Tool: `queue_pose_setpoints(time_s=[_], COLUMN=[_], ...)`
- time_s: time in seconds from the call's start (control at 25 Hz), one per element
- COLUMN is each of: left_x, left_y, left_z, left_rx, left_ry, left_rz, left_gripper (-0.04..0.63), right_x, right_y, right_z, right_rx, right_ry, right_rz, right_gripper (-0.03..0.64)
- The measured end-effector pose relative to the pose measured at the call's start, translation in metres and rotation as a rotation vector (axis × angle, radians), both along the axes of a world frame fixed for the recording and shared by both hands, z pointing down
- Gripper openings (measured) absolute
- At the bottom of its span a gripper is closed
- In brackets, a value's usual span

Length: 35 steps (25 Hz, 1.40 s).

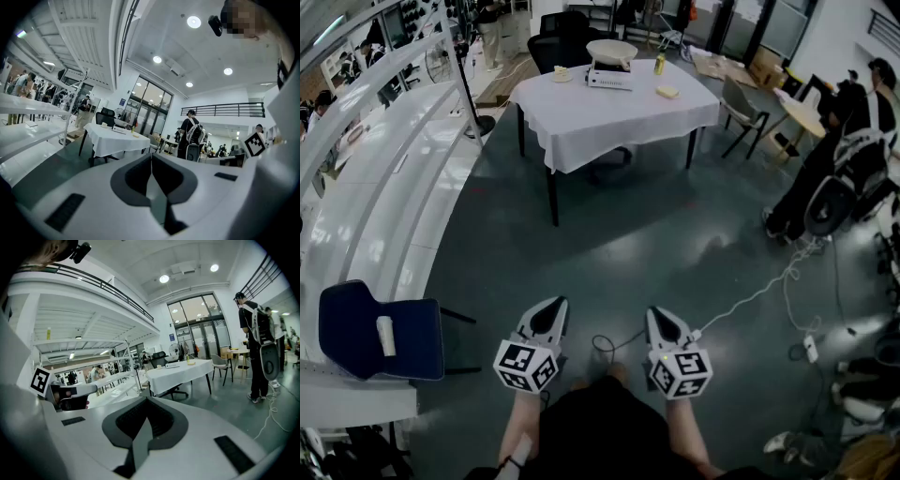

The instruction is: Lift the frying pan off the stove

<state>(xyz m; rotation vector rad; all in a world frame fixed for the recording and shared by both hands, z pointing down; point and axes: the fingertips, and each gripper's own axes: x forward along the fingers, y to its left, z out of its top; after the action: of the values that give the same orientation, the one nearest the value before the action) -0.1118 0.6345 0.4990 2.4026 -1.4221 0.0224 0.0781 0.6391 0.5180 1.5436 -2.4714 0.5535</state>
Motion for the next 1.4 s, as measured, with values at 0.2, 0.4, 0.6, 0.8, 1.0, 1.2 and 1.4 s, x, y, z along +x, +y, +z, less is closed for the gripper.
queue_pose_setpoints(time_s=[0.2, 0.4, 0.6, 0.8, 1.0, 1.2, 1.4], left_x=[0.004, 0.017, 0.031, 0.034, 0.039, 0.044, 0.047], left_y=[-0.002, -0.013, -0.038, -0.054, -0.06, -0.076, -0.111], left_z=[-0.01, -0.019, -0.022, -0.019, -0.014, -0.007, 0.002], left_rx=[0.011, 0.034, 0.029, 0.045, 0.034, 0.009, -0.002], left_ry=[-0.01, -0.029, -0.006, 0.054, 0.078, 0.093, 0.056], left_rz=[-0.025, -0.046, -0.072, -0.159, -0.199, -0.251, -0.267], left_gripper=[0.011, 0.011, 0.219, 0.287, 0.303, 0.305, 0.305], right_x=[0.023, 0.041, 0.059, 0.077, 0.089, 0.093, 0.096], right_y=[-0.005, -0.019, -0.041, -0.06, -0.07, -0.086, -0.118], right_z=[-0.012, -0.021, -0.032, -0.026, -0.023, -0.011, 0.002], right_rx=[0.032, 0.065, 0.105, 0.1, 0.092, 0.061, 0.038], right_ry=[-0.034, -0.05, -0.096, -0.12, -0.106, -0.117, -0.113], right_rz=[0.058, 0.061, 0.038, 0.014, 0.002, -0.039, -0.035], right_gripper=[0.006, 0.006, 0.15, 0.314, 0.324, 0.322, 0.322])
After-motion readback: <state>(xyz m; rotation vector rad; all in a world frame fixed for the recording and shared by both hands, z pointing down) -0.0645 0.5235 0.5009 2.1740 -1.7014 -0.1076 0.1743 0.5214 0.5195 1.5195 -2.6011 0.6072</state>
